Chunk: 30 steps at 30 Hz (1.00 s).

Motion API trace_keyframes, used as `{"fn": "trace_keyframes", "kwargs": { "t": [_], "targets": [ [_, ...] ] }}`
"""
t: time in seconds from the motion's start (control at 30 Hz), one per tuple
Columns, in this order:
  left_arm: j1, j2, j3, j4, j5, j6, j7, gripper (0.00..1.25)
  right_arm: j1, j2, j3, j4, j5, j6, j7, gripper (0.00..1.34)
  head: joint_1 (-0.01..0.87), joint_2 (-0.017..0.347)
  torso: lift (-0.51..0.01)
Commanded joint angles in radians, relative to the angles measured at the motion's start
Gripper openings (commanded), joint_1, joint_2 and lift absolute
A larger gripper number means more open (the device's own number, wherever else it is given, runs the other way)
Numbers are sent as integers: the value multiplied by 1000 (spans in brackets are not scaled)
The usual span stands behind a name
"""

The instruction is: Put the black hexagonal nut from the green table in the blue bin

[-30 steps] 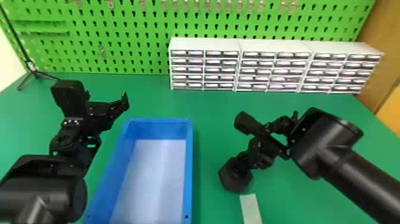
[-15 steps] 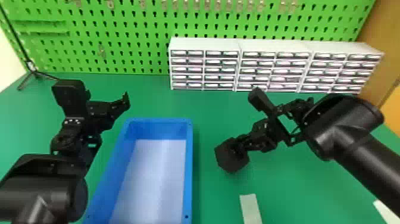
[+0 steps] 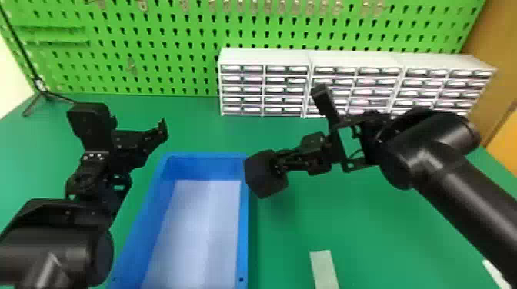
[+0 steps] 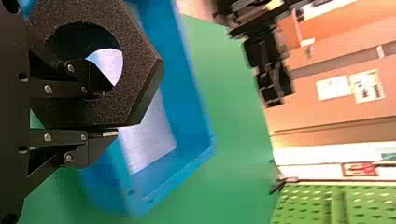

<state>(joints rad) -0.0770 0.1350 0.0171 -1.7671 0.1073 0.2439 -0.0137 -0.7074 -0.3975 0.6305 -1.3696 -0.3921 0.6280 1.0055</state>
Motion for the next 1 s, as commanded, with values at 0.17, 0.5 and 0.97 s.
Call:
{"fn": "trace_keyframes", "kwargs": {
  "t": [0.17, 0.5, 0.97],
  "targets": [
    [0, 0, 3, 0, 2, 0, 0, 1086, -32, 58, 40, -39, 19, -14, -18, 339, 683, 28, -96],
    [-1, 0, 1, 0, 2, 0, 0, 1086, -81, 103, 179, -42, 64, -47, -53, 338, 683, 28, -96],
    [-7, 0, -2, 0, 3, 0, 0, 1086, -124, 131, 330, -22, 170, -57, -102, 336, 683, 28, -96]
  ]
}}
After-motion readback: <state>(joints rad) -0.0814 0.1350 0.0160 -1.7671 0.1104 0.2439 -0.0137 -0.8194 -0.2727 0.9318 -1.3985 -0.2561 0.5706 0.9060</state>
